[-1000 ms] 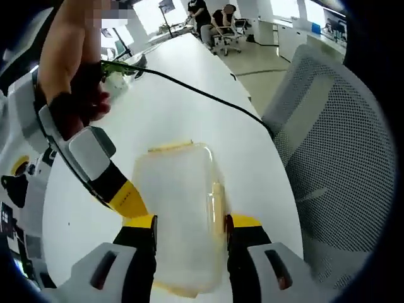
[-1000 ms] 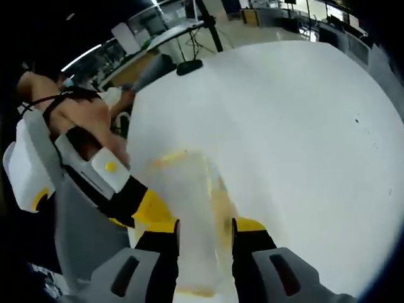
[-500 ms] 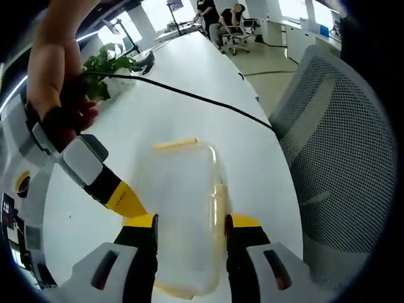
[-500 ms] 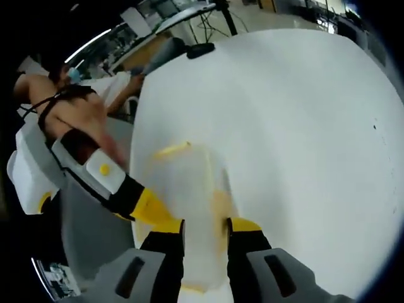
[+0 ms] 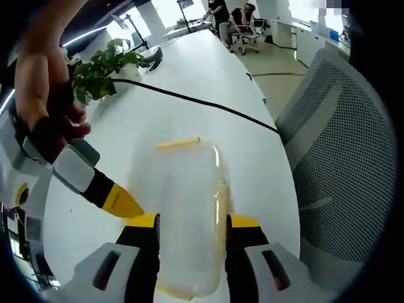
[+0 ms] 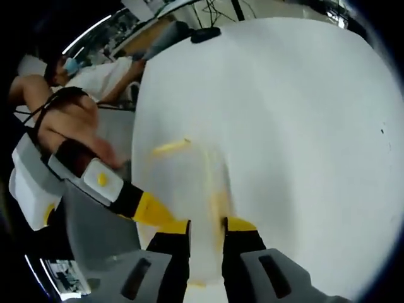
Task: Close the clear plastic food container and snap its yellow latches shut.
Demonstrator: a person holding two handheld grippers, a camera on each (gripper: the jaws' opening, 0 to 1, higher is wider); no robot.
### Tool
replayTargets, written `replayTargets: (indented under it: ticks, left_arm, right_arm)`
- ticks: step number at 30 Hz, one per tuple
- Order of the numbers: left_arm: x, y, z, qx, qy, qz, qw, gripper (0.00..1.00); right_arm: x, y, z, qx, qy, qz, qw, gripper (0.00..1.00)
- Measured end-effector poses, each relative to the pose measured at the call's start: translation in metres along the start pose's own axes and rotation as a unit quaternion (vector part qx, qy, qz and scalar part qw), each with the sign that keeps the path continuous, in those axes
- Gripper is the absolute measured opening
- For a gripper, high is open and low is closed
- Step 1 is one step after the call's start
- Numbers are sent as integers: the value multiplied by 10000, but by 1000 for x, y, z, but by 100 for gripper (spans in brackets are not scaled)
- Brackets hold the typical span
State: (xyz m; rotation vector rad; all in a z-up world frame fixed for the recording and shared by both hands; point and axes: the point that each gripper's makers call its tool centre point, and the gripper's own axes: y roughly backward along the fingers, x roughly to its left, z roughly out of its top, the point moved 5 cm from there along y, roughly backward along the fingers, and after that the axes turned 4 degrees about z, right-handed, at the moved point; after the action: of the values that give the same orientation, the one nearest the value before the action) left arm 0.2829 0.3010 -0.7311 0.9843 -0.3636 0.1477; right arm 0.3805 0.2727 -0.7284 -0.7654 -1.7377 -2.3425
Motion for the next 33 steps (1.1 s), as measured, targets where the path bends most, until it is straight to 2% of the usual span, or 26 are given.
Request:
replayTargets:
  ticks: [1, 2, 5, 8, 17, 22, 26, 29, 30, 31, 32, 33]
  left_arm:
    - [0, 0, 0, -36, -4, 11, 10000, 39]
    - [0, -1, 0, -66, 6, 44, 10000, 39]
    - [-2, -2, 1, -115, 155, 74, 9998, 39]
    - [-4, -1, 1, -117, 189, 140, 9997, 39]
    - [-3, 1, 2, -87, 152, 138, 9998, 40]
    - [-4, 1, 3, -56, 119, 165, 9998, 40]
    - [-4, 1, 4, -55, -87, 155, 9998, 42]
    - [-1, 2, 7, 13, -27, 70, 10000, 42]
    - [-2, 3, 8, 14, 41, -10, 10000, 45]
    - [-3, 4, 9, -34, 90, -26, 10000, 52]
    - [-6, 4, 13, -159, 196, -45, 9997, 65]
    - [-14, 4, 16, -194, 347, -319, 9987, 78]
  right_arm:
    - [0, -1, 1, 82, -22, 60, 9999, 14]
    - [-2, -2, 0, 309, 4, 83, 9995, 13]
    - [1, -5, 4, 528, -2, 256, 9983, 14]
    - [3, -6, 8, 963, 382, 224, 9944, 15]
    - [8, -7, 11, 1303, 501, -30, 9902, 18]
    - [8, -5, 10, 1233, 524, -184, 9908, 18]
    - [7, -1, 7, 1028, 469, -405, 9928, 18]
    - [8, 1, 6, 853, 410, -550, 9940, 17]
    - [7, 3, 6, 724, 579, -669, 9934, 16]
    - [6, 4, 6, 673, 653, -705, 9931, 18]
    - [8, 5, 11, 379, 932, -717, 9923, 23]
    - [8, 7, 15, 168, 1130, -798, 9902, 27]
